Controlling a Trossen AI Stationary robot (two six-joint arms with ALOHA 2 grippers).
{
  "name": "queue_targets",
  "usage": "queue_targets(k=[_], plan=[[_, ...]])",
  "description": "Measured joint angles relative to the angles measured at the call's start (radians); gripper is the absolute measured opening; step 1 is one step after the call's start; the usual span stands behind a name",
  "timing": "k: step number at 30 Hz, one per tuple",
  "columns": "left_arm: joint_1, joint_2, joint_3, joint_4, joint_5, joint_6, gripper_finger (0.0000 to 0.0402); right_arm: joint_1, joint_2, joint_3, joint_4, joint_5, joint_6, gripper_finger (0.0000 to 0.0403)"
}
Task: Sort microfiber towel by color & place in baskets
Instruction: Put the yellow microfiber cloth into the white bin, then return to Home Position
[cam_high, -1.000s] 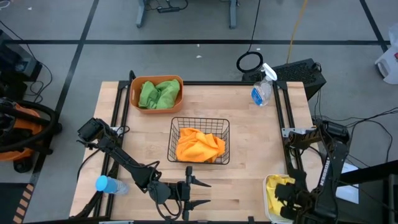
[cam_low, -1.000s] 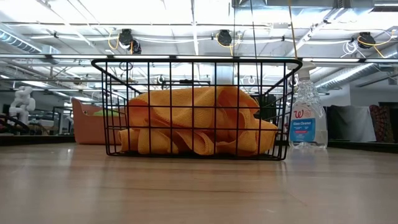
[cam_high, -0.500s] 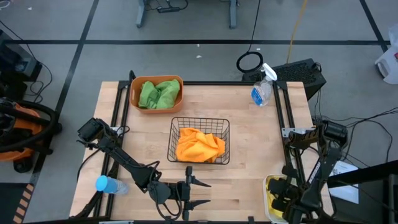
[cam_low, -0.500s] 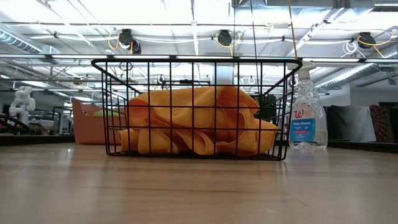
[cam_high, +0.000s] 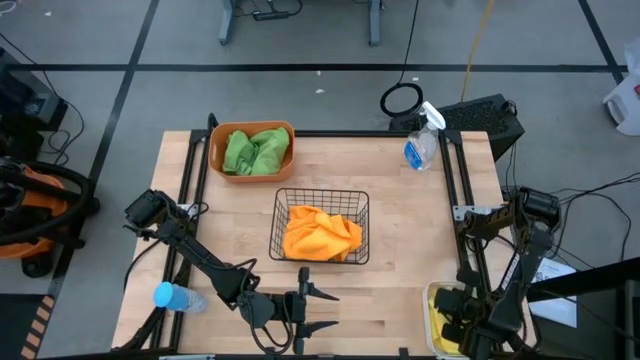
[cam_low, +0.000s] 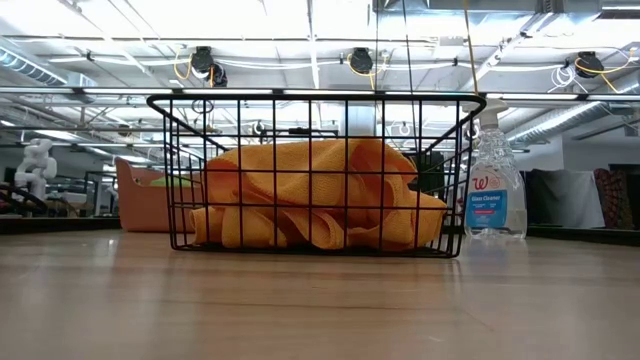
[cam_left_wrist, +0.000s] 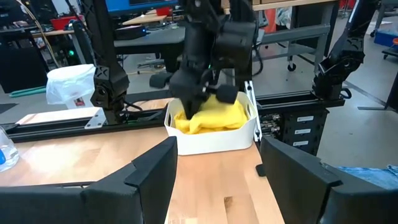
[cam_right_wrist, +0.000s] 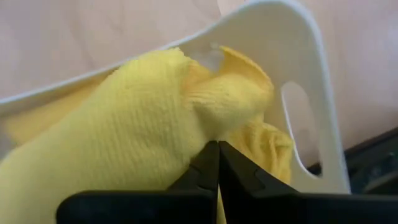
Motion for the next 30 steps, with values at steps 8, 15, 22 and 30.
queue_targets(k=[8,15,22,30], plan=[[0.000,0.000,0.000,0.000,0.000,0.001,0.0237,0.001,-0.023,0.194,-0.201,0.109,-0.005,0.0000],[0.006,0.000,0.000,0.002,-0.021,0.010,0.0237,-0.009,-0.025,0.272,-0.250,0.444,-0.174,0.0000],[0.010,0.000,0.000,0.044,-0.062,0.101,0.0237,-0.058,-0.025,0.268,-0.352,0.708,-0.197,0.0000],[0.115,-0.035,-0.001,0.094,0.147,0.267,0.0237,-0.190,-0.124,0.211,-0.264,0.874,-0.433,0.0000]])
